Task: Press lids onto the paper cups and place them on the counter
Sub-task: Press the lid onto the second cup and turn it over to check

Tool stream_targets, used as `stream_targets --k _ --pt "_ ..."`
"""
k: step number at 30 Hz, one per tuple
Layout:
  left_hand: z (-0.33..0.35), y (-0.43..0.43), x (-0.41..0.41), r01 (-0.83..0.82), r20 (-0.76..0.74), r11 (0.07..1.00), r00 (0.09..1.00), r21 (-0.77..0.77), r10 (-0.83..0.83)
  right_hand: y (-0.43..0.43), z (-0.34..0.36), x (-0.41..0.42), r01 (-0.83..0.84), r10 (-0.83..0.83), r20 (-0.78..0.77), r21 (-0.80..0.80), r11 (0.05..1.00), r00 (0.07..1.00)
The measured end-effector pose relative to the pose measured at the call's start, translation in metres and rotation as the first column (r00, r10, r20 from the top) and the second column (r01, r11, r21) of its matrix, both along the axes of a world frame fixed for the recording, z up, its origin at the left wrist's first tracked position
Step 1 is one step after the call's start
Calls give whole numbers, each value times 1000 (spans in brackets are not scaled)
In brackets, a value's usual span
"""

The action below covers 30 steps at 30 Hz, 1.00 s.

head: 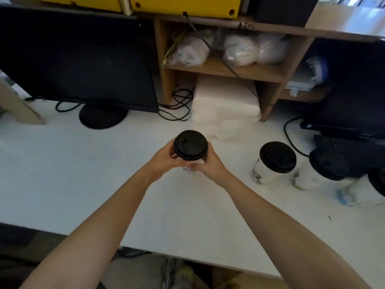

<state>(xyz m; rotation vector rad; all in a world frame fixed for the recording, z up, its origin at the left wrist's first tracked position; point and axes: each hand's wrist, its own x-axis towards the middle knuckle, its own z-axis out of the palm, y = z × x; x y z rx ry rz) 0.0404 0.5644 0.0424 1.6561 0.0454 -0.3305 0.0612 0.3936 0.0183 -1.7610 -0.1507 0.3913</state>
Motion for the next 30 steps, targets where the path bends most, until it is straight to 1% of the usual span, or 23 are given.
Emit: stream_targets --k 3,5,7,9,10,11,13,15,16,17,18,20,21,23,26,30 --pt "-9 -3 -1 -6 2 1000 1000 1 6 -3 -2 -3 -7 7 2 13 1000 1000" --pt "-12 -6 -3 -37 2 999 999 28 37 -2 0 -6 -9 9 -8 -5 1000 1000" --pt "-15 -14 -12 -127 1 981 992 148 128 -4 0 -12 10 -12 -35 -54 998 999" --pt "-22 -28 -32 -267 -23 912 957 312 288 -14 -4 -29 59 -68 -93 -98 993 993" --pt "-27 -36 -47 -323 -28 875 934 362 356 -24 -6 -41 96 -109 -128 -105 990 986" --pt "-29 -46 -61 -349 -27 858 922 377 387 -36 -8 -56 145 -161 -155 -106 984 975" --pt "-31 -70 -80 -316 -77 887 930 336 360 -67 -12 -81 302 -323 -163 -144 943 932" --pt "-26 -102 -79 -213 -116 947 962 241 246 -102 -8 -94 508 -536 -102 -214 834 838" --pt "-19 -120 -71 -155 -110 968 978 197 179 -119 -4 -95 581 -607 -56 -231 780 793" --pt "-10 -137 -61 -100 -98 981 988 165 118 -133 0 -91 618 -640 -14 -242 748 769" --pt "0 -155 -48 -56 -92 989 993 137 69 -145 4 -85 616 -631 25 -253 746 775" --pt "13 -185 -22 -5 -102 997 995 79 13 -161 12 -67 556 -555 81 -249 793 828" --pt "17 -198 -10 12 -109 999 994 45 -7 -166 16 -58 523 -516 90 -221 823 852" --pt "19 -214 8 23 -125 1000 992 -13 -25 -170 19 -44 475 -471 60 -137 870 880" --pt "18 -224 13 -28 -159 997 987 -69 16 -172 19 -37 470 -470 25 -59 881 882" --pt "20 -215 -7 -100 -174 992 981 -81 85 -166 18 -53 459 -458 40 -54 887 888"
